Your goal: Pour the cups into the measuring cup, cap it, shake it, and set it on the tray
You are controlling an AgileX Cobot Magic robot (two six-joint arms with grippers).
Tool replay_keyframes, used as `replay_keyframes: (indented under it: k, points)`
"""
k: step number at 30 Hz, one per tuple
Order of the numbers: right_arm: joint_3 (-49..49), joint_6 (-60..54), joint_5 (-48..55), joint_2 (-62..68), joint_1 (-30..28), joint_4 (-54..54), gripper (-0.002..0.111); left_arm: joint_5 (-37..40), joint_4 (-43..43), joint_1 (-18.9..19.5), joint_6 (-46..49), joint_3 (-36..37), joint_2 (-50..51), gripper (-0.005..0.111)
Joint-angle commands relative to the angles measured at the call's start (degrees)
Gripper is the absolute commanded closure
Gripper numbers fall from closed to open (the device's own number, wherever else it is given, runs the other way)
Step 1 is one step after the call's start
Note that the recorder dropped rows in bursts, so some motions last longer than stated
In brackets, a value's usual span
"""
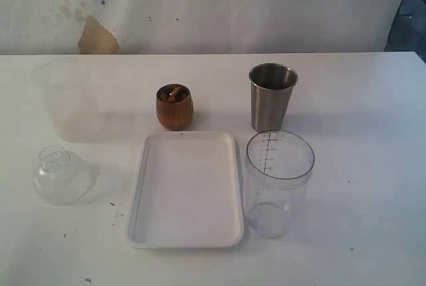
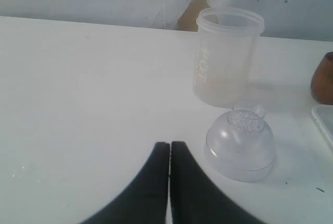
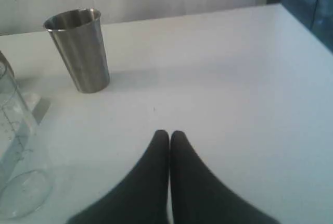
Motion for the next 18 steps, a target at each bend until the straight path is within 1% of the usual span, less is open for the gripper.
replay_keyframes:
  k: [1,4,6,10,13,15,18]
  points:
    - [0.14,0.23,-6.76,-0.3,-0.4,-8.75,0.108,-0.46,-0.06,-0.25,0.16,0.3,-0.27,0.106]
    - [0.14,0.23,-11.67,-0.3,-0.4,-9.19,0.108,-0.46,-0.06,-0.25,0.16,0.3,-0.27,0.106]
    - [0.14,0.13,-17.33,-0.3,-0.4,-9.56,0.108,-0.46,-0.06,-0.25,0.16,0.3,-0.27,0.106]
    - [0.14,0.38,-34.07,-0.3,-0.4,-9.46,0.108,-0.46,-0.06,-0.25,0.16,0.3,-0.27,0.106]
    - [0.14,0.66,-42.57,-0.3,-0.4,-9.31,0.108,-0.46,-0.06,-0.25,0.16,0.3,-0.27,0.106]
    - [0.14,0.66,-45.19,-0.3,-0.4,-8.02,0.108,-0.46,-0.06,-0.25,0.16,0.3,-0.27,0.106]
    - [0.14,0.17,-45.15,-0.3,-0.4,-4.29,0.108,-0.46,-0.06,-0.25,0.16,0.3,-0.27,0.106]
